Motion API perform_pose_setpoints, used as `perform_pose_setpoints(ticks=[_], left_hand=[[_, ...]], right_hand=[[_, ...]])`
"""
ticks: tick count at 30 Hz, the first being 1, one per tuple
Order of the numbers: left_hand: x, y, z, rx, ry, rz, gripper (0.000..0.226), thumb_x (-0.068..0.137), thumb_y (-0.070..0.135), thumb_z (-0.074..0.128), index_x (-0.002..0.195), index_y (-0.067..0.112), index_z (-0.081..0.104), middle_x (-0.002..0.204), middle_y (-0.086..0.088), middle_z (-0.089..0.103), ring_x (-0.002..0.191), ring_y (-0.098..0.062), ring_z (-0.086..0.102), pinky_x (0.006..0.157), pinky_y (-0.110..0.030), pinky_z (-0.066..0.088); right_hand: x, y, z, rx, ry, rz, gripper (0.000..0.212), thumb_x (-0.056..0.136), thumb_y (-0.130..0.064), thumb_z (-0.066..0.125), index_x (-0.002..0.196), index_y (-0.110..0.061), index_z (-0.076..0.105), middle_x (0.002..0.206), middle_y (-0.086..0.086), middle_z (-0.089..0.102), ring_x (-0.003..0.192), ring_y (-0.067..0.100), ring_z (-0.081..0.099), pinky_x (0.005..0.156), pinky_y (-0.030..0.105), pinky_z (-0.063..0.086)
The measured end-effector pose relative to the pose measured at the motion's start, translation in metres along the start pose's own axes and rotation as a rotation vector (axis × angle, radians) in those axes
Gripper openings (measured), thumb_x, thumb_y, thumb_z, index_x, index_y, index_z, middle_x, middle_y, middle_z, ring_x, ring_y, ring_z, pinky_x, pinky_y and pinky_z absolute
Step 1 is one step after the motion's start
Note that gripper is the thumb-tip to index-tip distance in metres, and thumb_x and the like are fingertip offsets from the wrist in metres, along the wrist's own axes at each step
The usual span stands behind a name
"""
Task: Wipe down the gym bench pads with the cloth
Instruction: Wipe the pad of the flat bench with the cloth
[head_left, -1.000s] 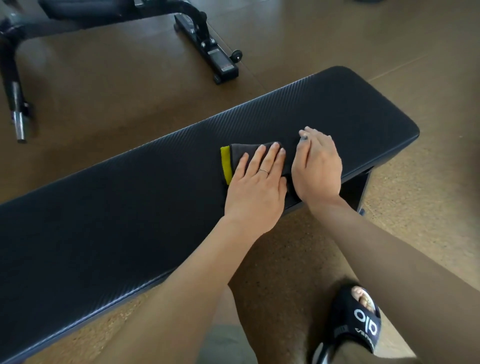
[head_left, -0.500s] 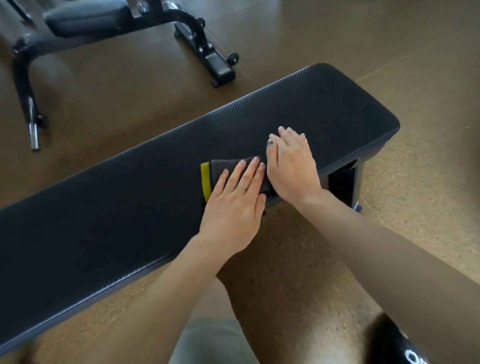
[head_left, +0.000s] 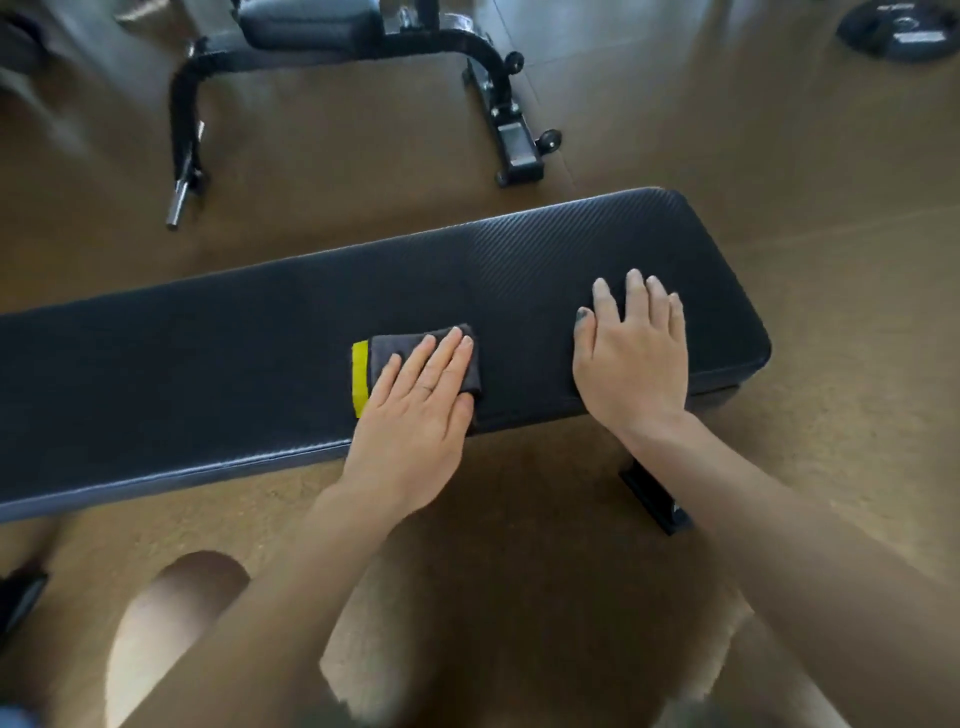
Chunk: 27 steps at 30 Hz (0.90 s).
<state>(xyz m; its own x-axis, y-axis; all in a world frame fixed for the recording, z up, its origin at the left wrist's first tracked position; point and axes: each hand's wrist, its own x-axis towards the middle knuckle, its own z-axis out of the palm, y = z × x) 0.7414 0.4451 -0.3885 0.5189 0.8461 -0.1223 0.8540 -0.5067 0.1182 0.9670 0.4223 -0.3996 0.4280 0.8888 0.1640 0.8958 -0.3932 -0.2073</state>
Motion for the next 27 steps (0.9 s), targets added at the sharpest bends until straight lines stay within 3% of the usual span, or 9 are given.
perform_pose_setpoints(ticks=[4,9,11,13,15,17,18,22,27], left_hand=[[0.027,0.054,0.006,0.003,0.025,-0.079,0.069,0.100,0.051,-0.005,0.164,0.026,-0.009,0.172,0.007,-0.013,0.159,-0.016,-0.014,0.124,-0.035,-0.015],[0.045,0.083,0.008,-0.042,-0.018,-0.051,0.058,0.111,0.044,0.011,0.164,0.027,-0.004,0.172,0.010,-0.011,0.158,-0.013,-0.014,0.121,-0.032,-0.019],[0.046,0.080,-0.004,-0.295,-0.051,-0.053,0.053,0.113,0.038,0.015,0.165,0.029,0.006,0.171,0.015,-0.001,0.158,-0.007,-0.008,0.120,-0.027,-0.016],[0.044,0.068,-0.026,-0.850,-0.060,-0.130,0.047,0.115,0.027,0.023,0.162,0.031,0.027,0.165,0.019,0.021,0.151,0.004,0.017,0.124,-0.021,0.004],[0.038,0.040,-0.042,-1.091,0.158,-0.257,0.045,0.112,0.016,0.036,0.155,0.028,0.045,0.157,0.015,0.043,0.139,0.007,0.041,0.123,-0.021,0.027],[0.030,0.000,-0.046,-0.871,0.406,-0.398,0.043,0.109,0.011,0.041,0.150,0.024,0.050,0.151,0.011,0.050,0.137,0.000,0.046,0.121,-0.024,0.032],[0.028,-0.023,-0.045,-0.745,0.450,-0.437,0.042,0.109,0.013,0.041,0.149,0.022,0.050,0.151,0.009,0.050,0.139,-0.005,0.044,0.120,-0.025,0.031],[0.023,-0.102,-0.032,-0.376,0.301,-0.474,0.043,0.108,0.024,0.043,0.150,0.014,0.048,0.156,-0.003,0.047,0.147,-0.023,0.036,0.122,-0.037,0.030],[0.025,-0.130,-0.018,-0.250,0.408,-0.416,0.030,0.105,0.025,0.047,0.127,0.012,0.063,0.138,-0.002,0.060,0.129,-0.028,0.052,0.113,-0.045,0.039]], right_hand=[[0.001,0.003,0.002,0.005,-0.054,-0.027,0.065,0.106,-0.045,0.014,0.156,-0.013,0.040,0.163,0.021,0.032,0.153,0.040,0.025,0.126,0.054,0.016],[0.007,0.007,-0.008,0.147,-0.122,-0.039,0.058,0.109,-0.044,0.020,0.159,-0.017,0.034,0.167,0.016,0.026,0.156,0.035,0.019,0.127,0.050,0.008],[0.003,-0.001,-0.012,0.207,-0.058,-0.142,0.055,0.110,-0.041,0.026,0.157,-0.015,0.038,0.163,0.015,0.035,0.153,0.033,0.027,0.127,0.047,0.012],[-0.007,-0.019,-0.014,0.264,-0.024,-0.292,0.054,0.110,-0.036,0.026,0.155,-0.011,0.041,0.161,0.015,0.039,0.152,0.032,0.032,0.126,0.045,0.017],[-0.018,-0.041,-0.015,0.300,-0.092,-0.392,0.059,0.109,-0.039,0.018,0.157,-0.010,0.038,0.163,0.014,0.036,0.154,0.030,0.028,0.127,0.044,0.018],[-0.029,-0.061,-0.012,0.231,-0.205,-0.411,0.064,0.108,-0.044,0.011,0.160,-0.012,0.029,0.167,0.012,0.027,0.157,0.029,0.019,0.128,0.043,0.011],[-0.033,-0.069,-0.007,0.160,-0.242,-0.402,0.065,0.108,-0.045,0.010,0.162,-0.012,0.023,0.170,0.012,0.019,0.158,0.029,0.013,0.127,0.042,0.006],[-0.039,-0.083,0.004,0.046,-0.269,-0.323,0.071,0.104,-0.048,0.002,0.165,-0.011,0.006,0.172,0.011,0.000,0.159,0.028,-0.004,0.127,0.040,-0.004],[-0.023,-0.097,0.007,0.011,-0.274,-0.119,0.071,0.107,-0.052,0.009,0.164,-0.013,-0.003,0.172,0.010,-0.011,0.158,0.025,-0.014,0.129,0.041,-0.005]])
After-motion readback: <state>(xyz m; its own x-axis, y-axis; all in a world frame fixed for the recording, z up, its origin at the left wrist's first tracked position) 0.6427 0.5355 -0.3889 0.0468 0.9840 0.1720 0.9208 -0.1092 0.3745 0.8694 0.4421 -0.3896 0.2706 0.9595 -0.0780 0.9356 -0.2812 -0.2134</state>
